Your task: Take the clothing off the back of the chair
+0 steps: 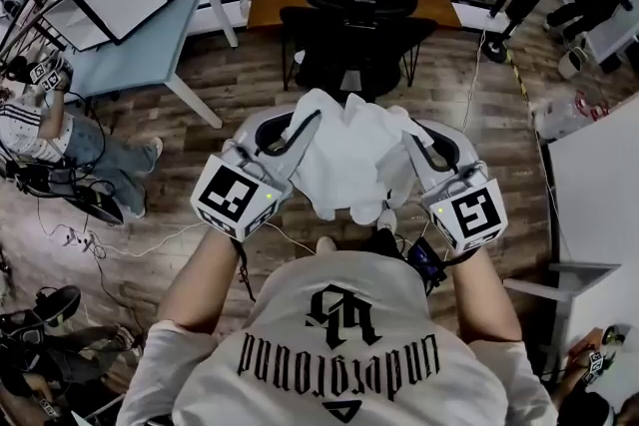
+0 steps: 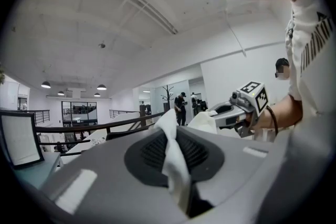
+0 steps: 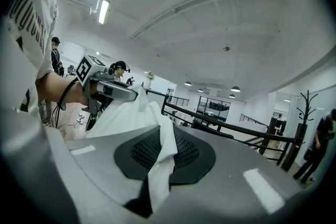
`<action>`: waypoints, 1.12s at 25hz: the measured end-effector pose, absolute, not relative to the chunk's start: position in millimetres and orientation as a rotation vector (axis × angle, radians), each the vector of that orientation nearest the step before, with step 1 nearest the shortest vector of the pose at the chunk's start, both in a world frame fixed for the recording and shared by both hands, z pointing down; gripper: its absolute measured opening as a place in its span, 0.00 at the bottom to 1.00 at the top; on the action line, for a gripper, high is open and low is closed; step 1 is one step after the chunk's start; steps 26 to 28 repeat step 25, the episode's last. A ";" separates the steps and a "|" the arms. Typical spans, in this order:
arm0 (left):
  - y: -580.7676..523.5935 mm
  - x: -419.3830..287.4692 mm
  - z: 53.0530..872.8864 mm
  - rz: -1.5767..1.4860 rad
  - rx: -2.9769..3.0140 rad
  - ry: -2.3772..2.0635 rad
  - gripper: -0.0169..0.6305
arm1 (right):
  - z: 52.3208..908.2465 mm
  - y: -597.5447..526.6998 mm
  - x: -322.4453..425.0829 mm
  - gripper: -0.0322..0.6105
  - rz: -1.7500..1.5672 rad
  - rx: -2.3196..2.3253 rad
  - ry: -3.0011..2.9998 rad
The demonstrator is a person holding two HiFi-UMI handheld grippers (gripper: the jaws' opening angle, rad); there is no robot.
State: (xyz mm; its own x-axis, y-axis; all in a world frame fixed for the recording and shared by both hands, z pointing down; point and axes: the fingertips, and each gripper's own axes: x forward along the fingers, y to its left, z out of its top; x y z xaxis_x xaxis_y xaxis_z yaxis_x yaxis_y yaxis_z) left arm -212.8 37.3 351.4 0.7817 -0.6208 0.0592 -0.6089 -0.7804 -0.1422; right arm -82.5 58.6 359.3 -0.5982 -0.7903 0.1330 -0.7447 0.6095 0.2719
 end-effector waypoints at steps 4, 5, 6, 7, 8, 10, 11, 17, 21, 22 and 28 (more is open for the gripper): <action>42.4 -216.3 359.9 -0.144 -2.862 0.997 0.14 | 369.7 63.2 -84.7 0.11 -0.267 1.268 -2.594; 43.1 -216.6 359.8 -0.139 -2.861 0.995 0.14 | 370.7 63.8 -85.2 0.11 -0.265 1.267 -2.592; 43.3 -216.9 359.3 -0.134 -2.859 0.995 0.14 | 371.5 64.2 -85.5 0.11 -0.263 1.267 -2.590; 43.2 -217.4 359.7 -0.129 -2.862 0.999 0.14 | 372.3 64.3 -85.7 0.11 -0.261 1.268 -2.588; 42.9 -217.9 360.8 -0.125 -2.867 1.004 0.14 | 373.3 64.5 -85.9 0.11 -0.258 1.269 -2.587; 42.8 -217.8 362.4 -0.120 -2.871 1.006 0.14 | 375.5 64.7 -85.9 0.11 -0.255 1.275 -2.585; 42.4 -217.5 363.0 -0.117 -2.871 1.005 0.14 | 376.7 64.3 -85.5 0.11 -0.255 1.278 -2.580; 38.7 -219.2 367.8 -0.109 -2.879 1.008 0.14 | 378.8 61.8 -87.2 0.11 -0.271 1.281 -2.571; 35.2 -220.8 368.3 -0.094 -2.888 1.005 0.14 | 378.0 58.7 -88.6 0.11 -0.276 1.294 -2.567; 34.8 -221.5 369.3 -0.091 -2.891 1.006 0.14 | 377.8 58.1 -89.1 0.11 -0.277 1.296 -2.567; 34.0 -224.4 372.4 -0.085 -2.897 1.009 0.14 | 378.0 56.5 -91.0 0.11 -0.279 1.299 -2.563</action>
